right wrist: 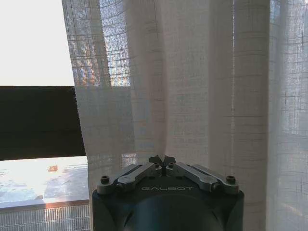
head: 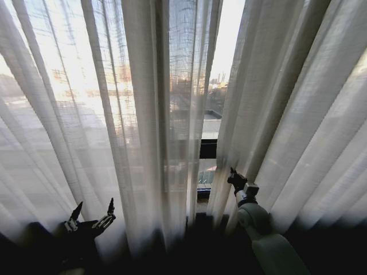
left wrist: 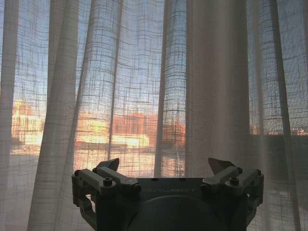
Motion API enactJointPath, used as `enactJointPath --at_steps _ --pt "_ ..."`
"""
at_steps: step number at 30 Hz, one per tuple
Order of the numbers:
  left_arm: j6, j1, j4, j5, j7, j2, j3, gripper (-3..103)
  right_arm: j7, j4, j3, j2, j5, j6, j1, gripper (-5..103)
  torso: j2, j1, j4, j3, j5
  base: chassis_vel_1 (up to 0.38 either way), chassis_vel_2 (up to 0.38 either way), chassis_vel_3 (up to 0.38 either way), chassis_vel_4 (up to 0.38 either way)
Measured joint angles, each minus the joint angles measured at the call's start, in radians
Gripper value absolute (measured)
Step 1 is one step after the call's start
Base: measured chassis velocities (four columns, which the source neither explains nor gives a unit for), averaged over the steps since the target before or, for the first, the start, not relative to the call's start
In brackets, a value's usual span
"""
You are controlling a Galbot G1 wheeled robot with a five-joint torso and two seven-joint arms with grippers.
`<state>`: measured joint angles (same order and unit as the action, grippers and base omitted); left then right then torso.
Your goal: Open the curtains by pulling them apart, changing their state from closed to fully open.
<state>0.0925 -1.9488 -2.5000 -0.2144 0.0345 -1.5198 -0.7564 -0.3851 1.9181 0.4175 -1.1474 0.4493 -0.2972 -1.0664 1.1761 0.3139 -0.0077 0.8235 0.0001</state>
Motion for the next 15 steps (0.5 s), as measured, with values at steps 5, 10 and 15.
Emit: enactJointPath --at_steps 5,10,15 --pt "0.008 -0.003 0.000 0.000 -0.002 -0.008 0.001 100 -0.003 0.010 -0.017 0.002 -0.001 -0.001 -0.005 0 0.000 0.000 0.0000 0.000 0.0003 -0.238 -0.240 0.224 0.229" --pt "0.017 -0.011 0.000 0.000 -0.002 -0.013 -0.002 100 -0.003 0.012 -0.021 0.004 -0.001 -0.001 -0.007 0 0.000 0.000 0.0002 0.000 0.0001 -0.294 -0.304 0.297 0.289" --pt "0.026 -0.019 0.000 0.001 -0.003 -0.019 -0.004 100 -0.004 0.015 -0.022 0.003 -0.002 -0.001 -0.010 0 0.000 0.000 0.0000 0.000 0.0001 -0.325 -0.349 0.318 0.325"
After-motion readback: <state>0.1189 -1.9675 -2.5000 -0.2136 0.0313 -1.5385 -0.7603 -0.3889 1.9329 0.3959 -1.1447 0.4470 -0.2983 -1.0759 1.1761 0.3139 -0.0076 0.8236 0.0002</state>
